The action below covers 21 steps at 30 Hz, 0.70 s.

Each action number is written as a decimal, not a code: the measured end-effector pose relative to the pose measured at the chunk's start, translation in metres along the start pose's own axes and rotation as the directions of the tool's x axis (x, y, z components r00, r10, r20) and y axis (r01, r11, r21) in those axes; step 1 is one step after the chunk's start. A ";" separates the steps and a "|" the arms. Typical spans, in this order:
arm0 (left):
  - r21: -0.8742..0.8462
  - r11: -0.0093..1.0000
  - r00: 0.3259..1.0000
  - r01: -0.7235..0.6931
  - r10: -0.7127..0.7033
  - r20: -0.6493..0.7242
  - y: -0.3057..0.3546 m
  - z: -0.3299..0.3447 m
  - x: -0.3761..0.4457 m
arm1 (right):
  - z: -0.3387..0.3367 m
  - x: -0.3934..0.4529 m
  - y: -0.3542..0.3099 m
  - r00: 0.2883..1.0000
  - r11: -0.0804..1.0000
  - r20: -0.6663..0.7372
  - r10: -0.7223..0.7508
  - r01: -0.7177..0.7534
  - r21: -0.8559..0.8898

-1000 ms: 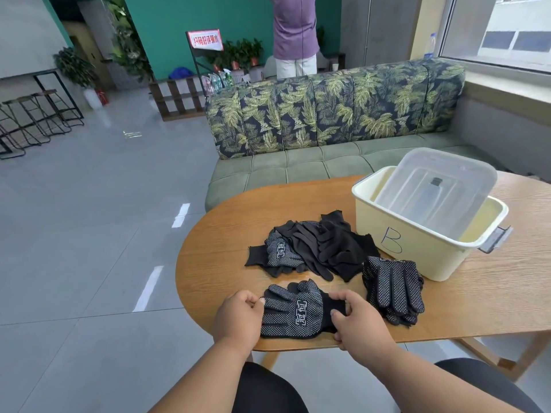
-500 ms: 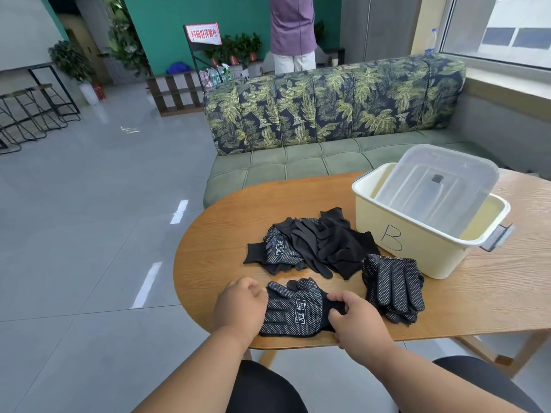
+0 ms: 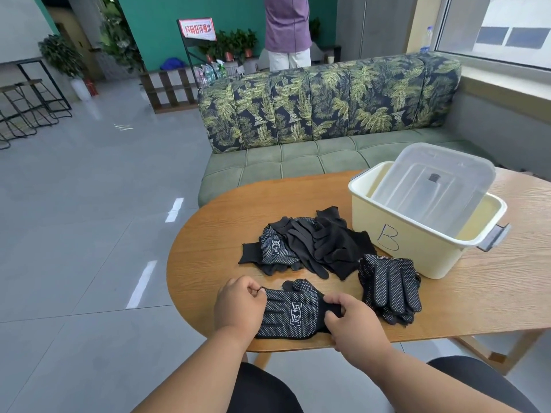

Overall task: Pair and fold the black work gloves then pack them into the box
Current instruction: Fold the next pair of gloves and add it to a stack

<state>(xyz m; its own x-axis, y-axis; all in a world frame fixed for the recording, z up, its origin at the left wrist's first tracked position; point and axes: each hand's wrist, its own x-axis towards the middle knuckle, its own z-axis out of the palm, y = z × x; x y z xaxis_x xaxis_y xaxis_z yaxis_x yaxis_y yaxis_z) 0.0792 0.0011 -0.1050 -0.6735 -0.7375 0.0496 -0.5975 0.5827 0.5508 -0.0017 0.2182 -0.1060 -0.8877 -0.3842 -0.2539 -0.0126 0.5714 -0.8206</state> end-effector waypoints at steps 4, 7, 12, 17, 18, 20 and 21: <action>-0.051 0.998 0.998 0.034 -0.032 0.047 -0.001 -0.004 0.004 | -0.001 -0.003 -0.004 1.000 0.999 -0.010 0.007 -0.007 -0.040; -0.049 0.999 0.995 -0.006 0.011 0.103 0.002 -0.011 0.013 | -0.004 -0.010 -0.009 0.997 0.963 -0.034 -0.075 0.064 -0.261; 0.002 0.988 0.974 -0.152 0.150 0.170 0.024 -0.005 0.022 | -0.002 -0.013 -0.027 0.964 0.779 0.012 -0.267 0.223 -0.586; 0.047 0.944 0.911 -0.327 0.302 0.281 0.045 0.013 0.018 | 0.004 -0.003 -0.018 0.966 0.718 0.089 -0.244 0.242 -0.652; 0.062 0.938 0.898 -0.340 0.305 0.316 0.048 0.015 0.018 | 0.005 -0.002 -0.014 0.964 0.722 0.090 -0.252 0.249 -0.646; 0.079 0.936 0.887 -0.343 0.295 0.357 0.049 0.018 0.019 | 0.006 0.000 -0.009 0.959 0.724 0.085 -0.270 0.260 -0.638; 0.081 0.936 0.887 -0.344 0.295 0.355 0.048 0.019 0.020 | 0.007 0.001 -0.008 0.958 0.724 0.084 -0.276 0.264 -0.637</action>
<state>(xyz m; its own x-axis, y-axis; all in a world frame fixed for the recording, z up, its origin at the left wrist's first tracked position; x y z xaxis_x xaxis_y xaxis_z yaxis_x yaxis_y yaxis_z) 0.0290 0.0211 -0.0938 -0.9282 -0.3613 -0.0890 -0.3629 0.8263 0.4308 0.0004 0.2082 -0.1035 -0.8079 -0.5863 -0.0598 -0.5369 0.7741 -0.3353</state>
